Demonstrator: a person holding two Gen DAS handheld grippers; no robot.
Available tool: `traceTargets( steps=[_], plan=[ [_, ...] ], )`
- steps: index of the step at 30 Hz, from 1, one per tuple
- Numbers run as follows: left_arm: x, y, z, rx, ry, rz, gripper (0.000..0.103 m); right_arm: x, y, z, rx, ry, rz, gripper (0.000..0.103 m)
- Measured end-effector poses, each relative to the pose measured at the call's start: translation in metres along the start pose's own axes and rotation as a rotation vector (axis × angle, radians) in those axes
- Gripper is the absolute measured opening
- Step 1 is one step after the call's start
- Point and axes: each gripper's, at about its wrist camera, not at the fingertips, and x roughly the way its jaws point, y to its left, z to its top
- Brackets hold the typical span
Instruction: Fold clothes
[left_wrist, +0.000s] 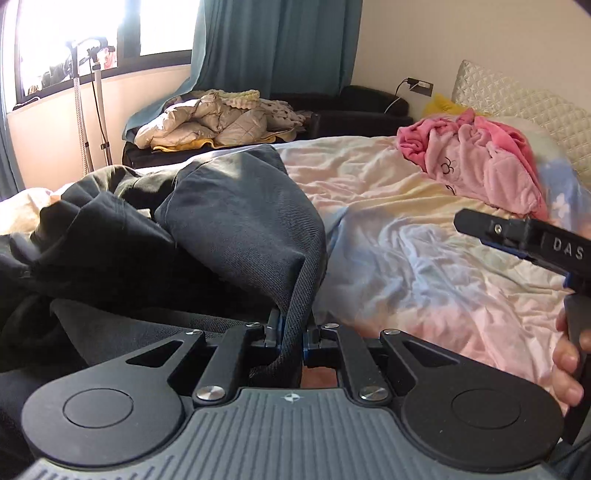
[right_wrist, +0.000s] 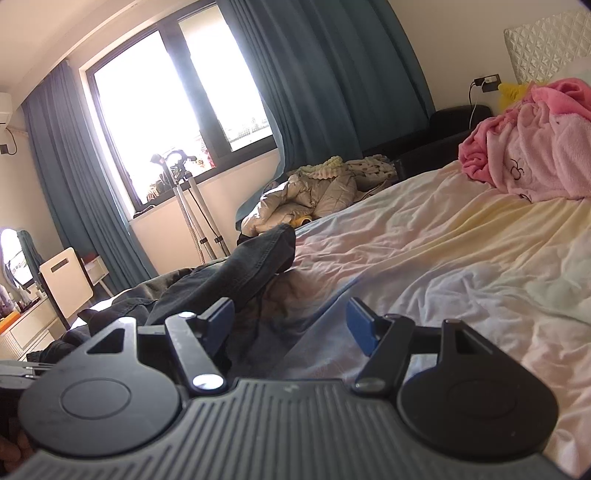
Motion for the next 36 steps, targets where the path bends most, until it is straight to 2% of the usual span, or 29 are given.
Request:
traceTargets(
  steps=[4,7,9,10,11,13,14,18,20,23,27,31,33,35,36],
  plan=[
    [0.000,0.006,-0.039,0.015,-0.012,0.033,0.012,0.005,0.001,-0.006,0.036,0.050,0.008,0.068],
    [0.001,0.007,-0.045,0.002,-0.036,0.032,0.013,0.002,0.003,-0.007,0.058,0.057,0.013,0.068],
    [-0.002,0.003,-0.042,0.025,-0.055,0.035,0.018,0.001,0.005,-0.006,0.050,0.051,0.006,0.068],
    [-0.005,0.002,-0.041,0.026,-0.070,0.033,0.026,0.001,0.005,-0.006,0.044,0.050,0.001,0.068],
    [-0.007,0.001,-0.041,0.020,-0.091,0.030,0.041,0.002,0.006,-0.006,0.039,0.049,-0.004,0.068],
    [-0.013,-0.002,-0.043,0.005,-0.137,0.025,0.065,0.005,0.004,-0.006,0.041,0.055,-0.012,0.068],
    [-0.015,-0.005,-0.044,0.004,-0.156,0.022,0.067,0.006,0.003,-0.006,0.046,0.060,-0.013,0.068],
    [-0.008,-0.027,-0.046,0.120,-0.163,0.008,0.067,0.010,-0.002,-0.007,0.065,0.077,-0.015,0.068],
    [0.002,-0.043,-0.049,0.230,-0.143,0.042,0.067,0.009,-0.004,-0.004,0.064,0.069,-0.025,0.068],
    [0.024,-0.058,-0.047,0.316,-0.115,0.097,0.067,0.004,-0.011,0.001,0.086,0.043,-0.036,0.069],
    [0.070,-0.074,-0.034,0.363,-0.065,0.234,0.070,-0.002,-0.023,0.007,0.127,0.018,-0.044,0.071],
    [0.116,-0.083,-0.016,0.401,-0.060,0.340,0.070,-0.002,-0.032,0.007,0.161,0.017,-0.039,0.071],
    [0.135,-0.081,-0.004,0.398,-0.059,0.377,0.061,-0.001,-0.036,0.007,0.169,0.019,-0.041,0.072],
    [0.150,-0.079,0.005,0.397,-0.037,0.400,0.038,0.002,-0.039,0.006,0.179,0.023,-0.037,0.073],
    [0.153,-0.078,0.008,0.394,-0.029,0.403,0.031,0.003,-0.042,0.006,0.186,0.025,-0.036,0.073]
  ],
)
